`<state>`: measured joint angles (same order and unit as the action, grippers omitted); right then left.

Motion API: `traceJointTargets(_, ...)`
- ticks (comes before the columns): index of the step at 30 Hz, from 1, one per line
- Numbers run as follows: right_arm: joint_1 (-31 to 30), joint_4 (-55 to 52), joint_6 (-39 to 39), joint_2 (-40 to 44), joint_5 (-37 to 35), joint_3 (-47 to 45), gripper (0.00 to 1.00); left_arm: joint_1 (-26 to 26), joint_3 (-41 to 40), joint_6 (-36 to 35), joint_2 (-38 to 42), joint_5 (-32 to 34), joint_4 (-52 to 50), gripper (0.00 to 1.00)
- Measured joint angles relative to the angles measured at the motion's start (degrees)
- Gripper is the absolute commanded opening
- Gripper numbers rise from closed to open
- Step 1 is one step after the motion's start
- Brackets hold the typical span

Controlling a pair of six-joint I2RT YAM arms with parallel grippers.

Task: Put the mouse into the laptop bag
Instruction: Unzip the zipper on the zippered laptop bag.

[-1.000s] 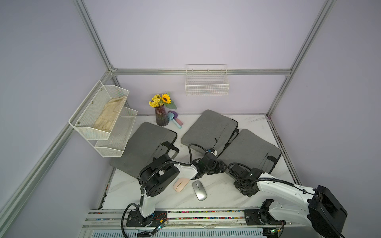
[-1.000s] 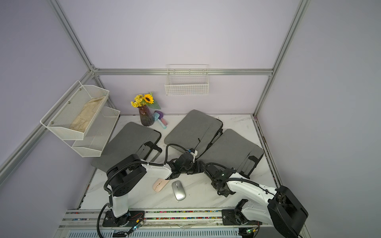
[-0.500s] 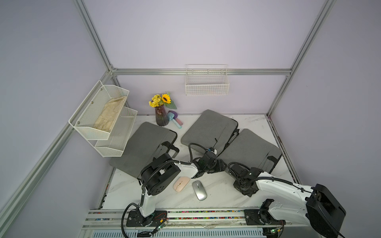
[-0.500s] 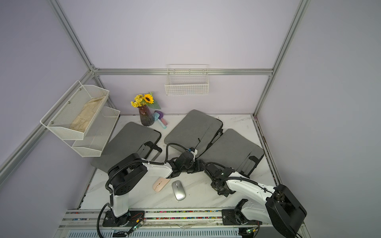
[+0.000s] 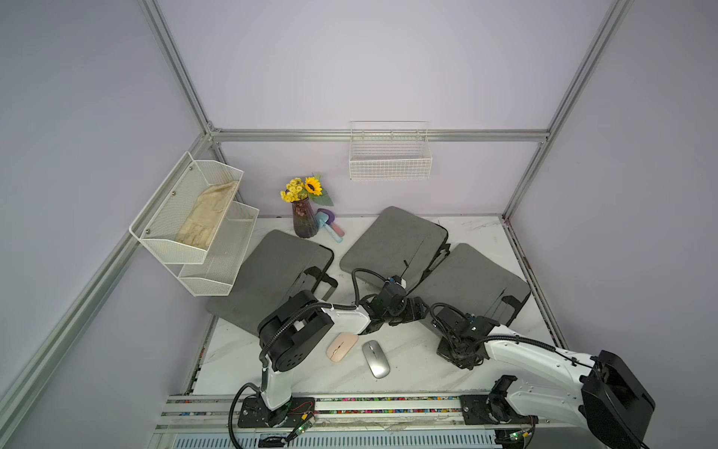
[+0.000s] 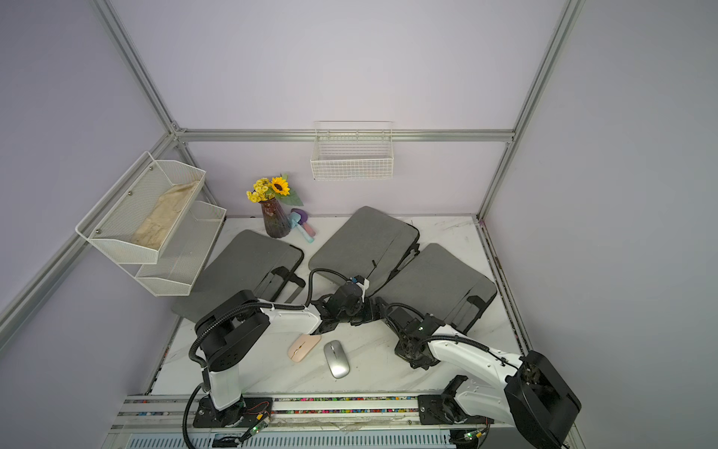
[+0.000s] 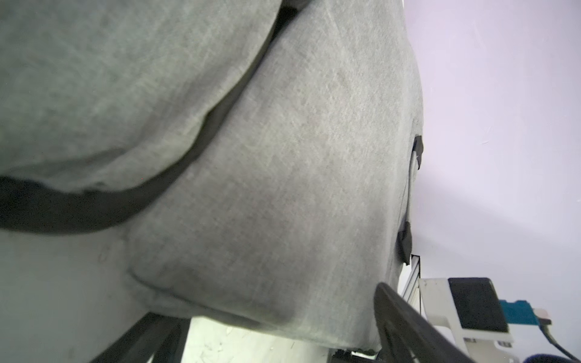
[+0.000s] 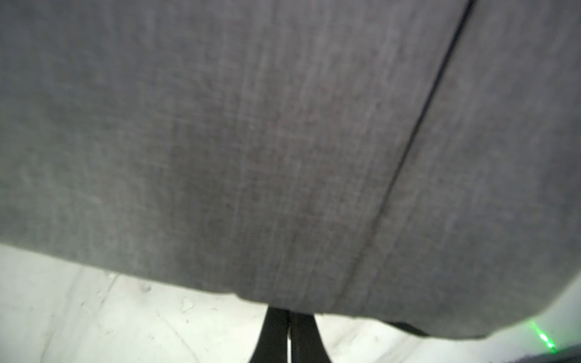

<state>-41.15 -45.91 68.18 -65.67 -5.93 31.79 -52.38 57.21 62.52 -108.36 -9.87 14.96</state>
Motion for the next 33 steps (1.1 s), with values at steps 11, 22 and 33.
traceJointTargets(11, -0.2, 9.1, -8.9, 5.3, 8.2, -0.4, 0.00, -3.3, -0.5, 2.4, -0.3, 0.2, -0.7, 0.61)
traceJointTargets(22, -0.2, 10.7, -13.7, 4.2, 9.0, 0.6, 0.00, -0.3, -0.1, 2.4, -1.5, -0.6, -1.7, 0.00)
traceJointTargets(33, -0.5, 10.4, -18.7, 9.9, 12.0, 2.4, 0.00, 3.9, -0.1, -0.7, 4.0, -5.5, -10.7, 0.00)
